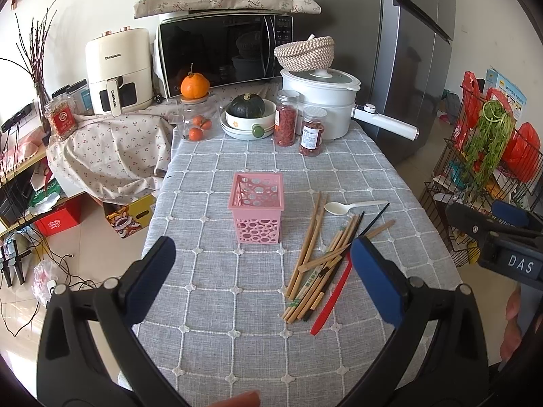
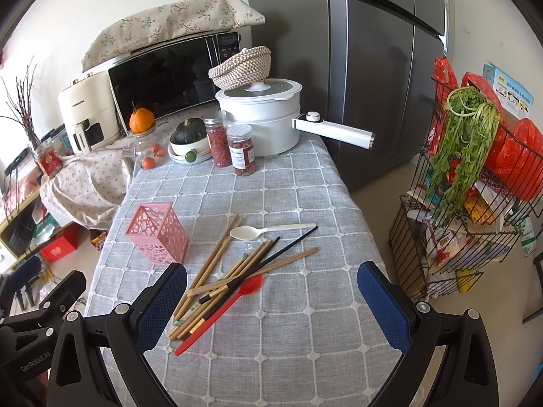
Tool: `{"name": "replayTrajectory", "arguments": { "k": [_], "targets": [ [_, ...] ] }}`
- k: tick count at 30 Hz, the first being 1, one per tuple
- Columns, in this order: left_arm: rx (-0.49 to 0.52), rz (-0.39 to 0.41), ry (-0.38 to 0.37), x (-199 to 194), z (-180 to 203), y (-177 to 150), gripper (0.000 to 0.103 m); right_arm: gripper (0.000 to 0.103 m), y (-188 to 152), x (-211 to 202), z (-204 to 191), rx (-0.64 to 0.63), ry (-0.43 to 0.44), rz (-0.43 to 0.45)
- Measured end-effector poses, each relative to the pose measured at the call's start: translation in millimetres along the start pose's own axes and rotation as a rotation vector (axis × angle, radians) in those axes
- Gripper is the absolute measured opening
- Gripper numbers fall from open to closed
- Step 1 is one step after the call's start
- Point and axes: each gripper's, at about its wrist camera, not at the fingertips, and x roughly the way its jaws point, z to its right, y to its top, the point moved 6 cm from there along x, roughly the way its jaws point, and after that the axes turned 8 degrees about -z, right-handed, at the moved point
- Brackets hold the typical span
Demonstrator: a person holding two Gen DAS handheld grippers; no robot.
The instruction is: Organize utensils
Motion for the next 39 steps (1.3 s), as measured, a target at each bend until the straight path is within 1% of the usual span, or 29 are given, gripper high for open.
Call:
{"name": "replayTrajectory", "arguments": {
  "k": [8,13,15,19,22,26,28,30,31,32,33,34,35,36,37,38,39],
  "targets": [
    [0.000,0.000,-0.003,1,0,-1,0.103,0.102,1,0,1,0.002,-0.001,0.000],
    [0.017,-0.012,-0.030,6,3,-2,0.103,0.102,1,3,2,0.004,-0.004,0.006],
    [0.036,-0.027,-0.044,12,6,-1,0.103,0.102,5,10,6,0.007,-0.003,-0.006],
    [0.084,-0.091,-0.081,33,15,6,0.103,0.102,8,30,13,0.030,0.020,-0.066],
    [0.142,-0.167,-0.106,52,25,9,0.103,0.102,10,49,24,0.052,0.004,-0.126],
    [0.213,-0.277,-0.153,79,45,13,0.102,0.102,15,64,43,0.085,-0.024,-0.159],
    [0.253,-0.326,-0.152,94,55,18,0.099,0.102,17,72,53,0.123,-0.007,-0.184],
    [0.266,-0.374,-0.152,111,63,23,0.090,0.102,18,81,61,0.163,0.028,-0.224],
    [0.264,-0.397,-0.161,119,66,25,0.087,0.102,18,84,65,0.180,0.037,-0.242],
    [0.262,-0.415,-0.167,125,69,27,0.082,0.102,18,89,68,0.196,0.044,-0.256],
    [0.261,-0.429,-0.172,133,72,29,0.076,0.102,17,93,71,0.206,0.048,-0.267],
    [0.266,-0.440,-0.171,140,76,31,0.073,0.102,17,96,74,0.212,0.047,-0.276],
    [0.277,-0.447,-0.172,147,80,33,0.069,0.102,17,100,77,0.217,0.040,-0.284],
    [0.292,-0.455,-0.171,154,84,36,0.057,0.102,17,104,80,0.222,0.032,-0.292],
    [0.307,-0.467,-0.164,163,88,37,0.050,0.102,17,108,83,0.226,0.029,-0.299],
    [0.314,-0.486,-0.154,172,91,39,0.038,0.102,18,111,85,0.232,0.031,-0.306],
    [0.313,-0.508,-0.141,182,93,41,0.032,0.102,18,114,87,0.238,0.034,-0.310]
  ]
}}
